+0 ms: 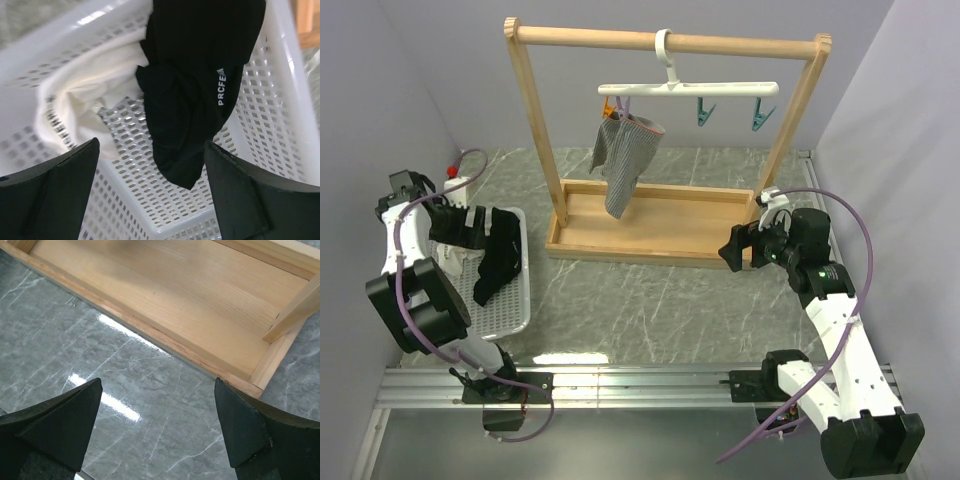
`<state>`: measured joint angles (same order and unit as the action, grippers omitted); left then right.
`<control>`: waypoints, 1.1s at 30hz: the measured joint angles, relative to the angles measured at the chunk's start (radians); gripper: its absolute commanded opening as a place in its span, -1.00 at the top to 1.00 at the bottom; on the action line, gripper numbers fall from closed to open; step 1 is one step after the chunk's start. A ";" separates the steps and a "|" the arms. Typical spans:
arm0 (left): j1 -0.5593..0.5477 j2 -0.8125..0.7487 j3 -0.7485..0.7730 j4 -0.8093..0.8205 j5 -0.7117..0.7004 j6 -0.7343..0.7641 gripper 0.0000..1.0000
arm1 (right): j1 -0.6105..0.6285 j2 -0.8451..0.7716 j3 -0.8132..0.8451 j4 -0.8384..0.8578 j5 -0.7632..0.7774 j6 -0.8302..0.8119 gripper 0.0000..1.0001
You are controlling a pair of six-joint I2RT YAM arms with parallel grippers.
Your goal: Clip the underwear to the hanger
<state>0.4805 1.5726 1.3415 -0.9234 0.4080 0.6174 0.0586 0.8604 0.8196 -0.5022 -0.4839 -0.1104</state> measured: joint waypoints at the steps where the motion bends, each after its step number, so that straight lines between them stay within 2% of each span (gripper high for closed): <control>1: -0.002 0.013 -0.011 0.001 0.000 0.008 -0.80 | 0.000 0.000 0.000 0.000 0.000 0.000 -1.00; 12: -0.080 0.129 -0.135 0.056 0.005 0.008 -0.71 | 0.000 0.016 0.000 0.000 0.001 -0.011 -1.00; 15: -0.103 0.150 -0.181 0.094 0.001 -0.010 -0.53 | 0.000 0.016 0.001 0.000 0.001 -0.011 -1.00; 16: -0.106 0.157 -0.193 0.104 -0.004 -0.014 -0.32 | 0.000 0.017 0.002 0.000 0.002 -0.011 -1.00; 18: -0.106 0.164 -0.210 0.121 -0.013 -0.029 -0.02 | 0.000 0.019 0.010 -0.002 0.003 -0.013 -1.00; 19: -0.106 0.164 -0.215 0.125 -0.015 -0.037 0.26 | 0.000 0.021 0.014 -0.002 0.004 -0.014 -1.00; 21: -0.105 0.162 -0.216 0.130 -0.017 -0.042 0.55 | 0.000 0.021 0.022 -0.002 0.004 -0.014 -1.00; 22: -0.104 0.159 -0.216 0.130 -0.016 -0.041 0.83 | 0.000 0.021 0.027 -0.003 0.004 -0.015 -1.00; 23: -0.104 0.153 -0.215 0.126 -0.013 -0.043 0.96 | 0.000 0.021 0.031 -0.004 0.004 -0.014 -1.00; 27: -0.104 0.101 -0.165 0.036 0.015 -0.032 0.99 | 0.000 0.021 0.034 -0.006 0.004 -0.014 -1.00; 33: -0.112 -0.004 0.057 -0.138 0.129 -0.022 0.99 | 0.000 0.020 0.040 -0.016 0.003 -0.015 -1.00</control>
<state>0.3687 1.5684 1.3987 -1.0611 0.5365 0.5957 0.0586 0.8803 0.8593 -0.5186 -0.4812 -0.1257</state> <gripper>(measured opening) 0.023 0.999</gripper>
